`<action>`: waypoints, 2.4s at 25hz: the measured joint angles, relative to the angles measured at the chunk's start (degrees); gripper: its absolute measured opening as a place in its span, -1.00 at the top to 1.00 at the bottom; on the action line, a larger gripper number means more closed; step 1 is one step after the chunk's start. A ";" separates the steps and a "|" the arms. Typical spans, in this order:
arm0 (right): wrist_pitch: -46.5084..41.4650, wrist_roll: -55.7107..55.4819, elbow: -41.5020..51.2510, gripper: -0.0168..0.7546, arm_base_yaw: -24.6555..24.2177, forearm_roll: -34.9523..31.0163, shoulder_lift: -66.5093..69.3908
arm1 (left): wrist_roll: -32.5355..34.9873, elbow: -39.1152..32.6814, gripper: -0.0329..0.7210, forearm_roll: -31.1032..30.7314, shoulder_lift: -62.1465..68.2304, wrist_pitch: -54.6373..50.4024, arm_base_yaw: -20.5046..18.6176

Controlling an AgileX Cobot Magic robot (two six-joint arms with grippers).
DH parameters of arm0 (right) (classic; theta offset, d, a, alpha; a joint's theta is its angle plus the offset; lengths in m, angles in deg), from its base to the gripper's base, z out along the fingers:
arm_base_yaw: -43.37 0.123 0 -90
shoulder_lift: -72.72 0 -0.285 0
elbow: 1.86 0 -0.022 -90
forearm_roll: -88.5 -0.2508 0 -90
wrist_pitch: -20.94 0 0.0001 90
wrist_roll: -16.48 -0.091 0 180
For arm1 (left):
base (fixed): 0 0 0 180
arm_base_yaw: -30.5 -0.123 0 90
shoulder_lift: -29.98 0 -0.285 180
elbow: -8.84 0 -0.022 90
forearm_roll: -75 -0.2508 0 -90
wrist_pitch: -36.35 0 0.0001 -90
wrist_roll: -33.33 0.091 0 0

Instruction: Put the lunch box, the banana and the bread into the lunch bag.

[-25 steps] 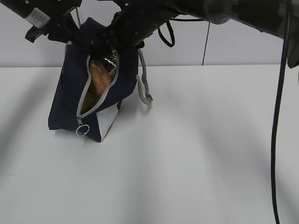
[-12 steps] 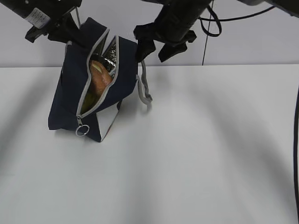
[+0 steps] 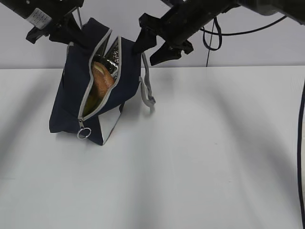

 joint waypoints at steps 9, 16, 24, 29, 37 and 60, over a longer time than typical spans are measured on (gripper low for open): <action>0.14 4.22 0.00 -0.19 0.00 -6.11 4.22 | 0.00 0.00 0.91 0.00 0.00 0.00 0.00; 0.81 6.68 0.00 0.30 0.00 -10.31 6.16 | 0.00 0.00 0.91 0.00 0.00 0.00 0.00; 1.31 10.04 0.00 0.93 0.00 -11.32 6.71 | 0.00 0.00 0.91 0.00 0.00 0.00 0.00; 0.39 11.71 -0.85 0.97 0.00 -11.51 6.71 | 0.00 0.00 0.91 0.22 0.00 0.00 0.00; -3.92 8.69 -9.80 0.98 0.09 -0.20 3.76 | 0.00 0.00 0.91 2.93 -1.70 0.00 2.05; -5.56 4.16 0.21 0.99 -0.83 13.68 -8.26 | -1.67 0.00 0.91 5.75 -0.64 1.25 10.03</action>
